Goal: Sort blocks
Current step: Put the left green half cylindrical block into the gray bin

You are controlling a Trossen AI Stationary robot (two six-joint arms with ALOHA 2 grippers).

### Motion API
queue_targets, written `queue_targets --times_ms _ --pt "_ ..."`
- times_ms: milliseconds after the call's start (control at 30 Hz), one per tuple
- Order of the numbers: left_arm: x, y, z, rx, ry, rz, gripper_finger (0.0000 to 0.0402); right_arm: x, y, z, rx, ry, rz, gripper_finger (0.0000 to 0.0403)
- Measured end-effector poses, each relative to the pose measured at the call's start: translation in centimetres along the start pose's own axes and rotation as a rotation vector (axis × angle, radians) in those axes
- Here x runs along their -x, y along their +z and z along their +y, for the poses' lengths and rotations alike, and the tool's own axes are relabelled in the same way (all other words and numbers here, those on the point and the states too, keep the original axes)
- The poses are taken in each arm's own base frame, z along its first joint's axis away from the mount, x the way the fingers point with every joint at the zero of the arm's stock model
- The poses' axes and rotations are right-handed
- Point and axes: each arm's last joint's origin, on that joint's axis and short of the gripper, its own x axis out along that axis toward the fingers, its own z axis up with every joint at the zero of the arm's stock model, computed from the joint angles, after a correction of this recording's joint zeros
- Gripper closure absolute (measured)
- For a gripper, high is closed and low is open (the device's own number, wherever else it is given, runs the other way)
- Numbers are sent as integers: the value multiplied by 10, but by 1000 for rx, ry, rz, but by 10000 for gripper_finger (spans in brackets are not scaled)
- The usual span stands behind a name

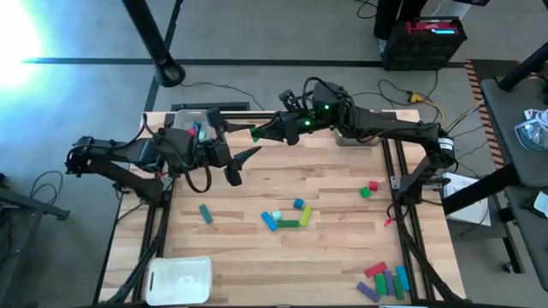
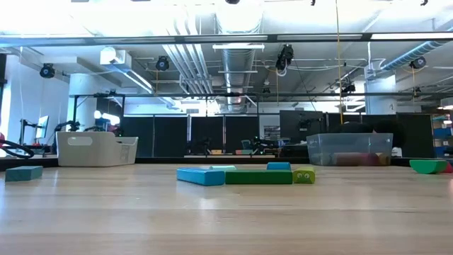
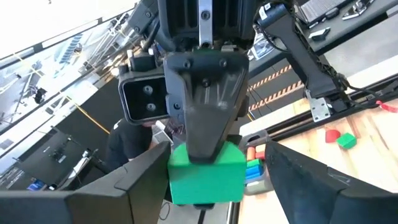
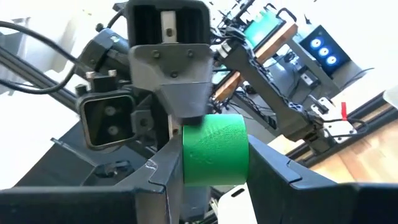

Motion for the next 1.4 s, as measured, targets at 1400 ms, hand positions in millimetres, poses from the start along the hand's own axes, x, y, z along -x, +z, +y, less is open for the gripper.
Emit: queue_targets --times_ms 1400 --pt "41 -86 61 328 84 565 249 17 8 -10 102 -133 5 165"
